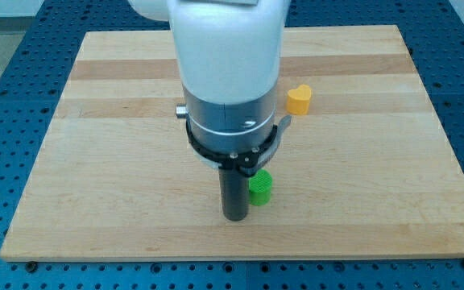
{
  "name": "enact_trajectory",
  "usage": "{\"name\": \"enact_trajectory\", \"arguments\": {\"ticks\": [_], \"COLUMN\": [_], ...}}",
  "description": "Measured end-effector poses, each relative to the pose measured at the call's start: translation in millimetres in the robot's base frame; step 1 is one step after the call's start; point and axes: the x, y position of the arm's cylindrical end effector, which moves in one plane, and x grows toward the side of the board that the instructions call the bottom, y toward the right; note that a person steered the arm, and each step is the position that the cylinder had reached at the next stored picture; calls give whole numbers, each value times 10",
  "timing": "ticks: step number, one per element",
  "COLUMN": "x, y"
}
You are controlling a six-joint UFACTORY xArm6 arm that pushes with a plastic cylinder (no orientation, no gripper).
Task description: Push the green circle right of the blue triangle
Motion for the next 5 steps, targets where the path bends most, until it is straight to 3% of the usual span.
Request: {"name": "enact_trajectory", "arguments": {"ticks": [5], "x": [-428], "y": [954]}}
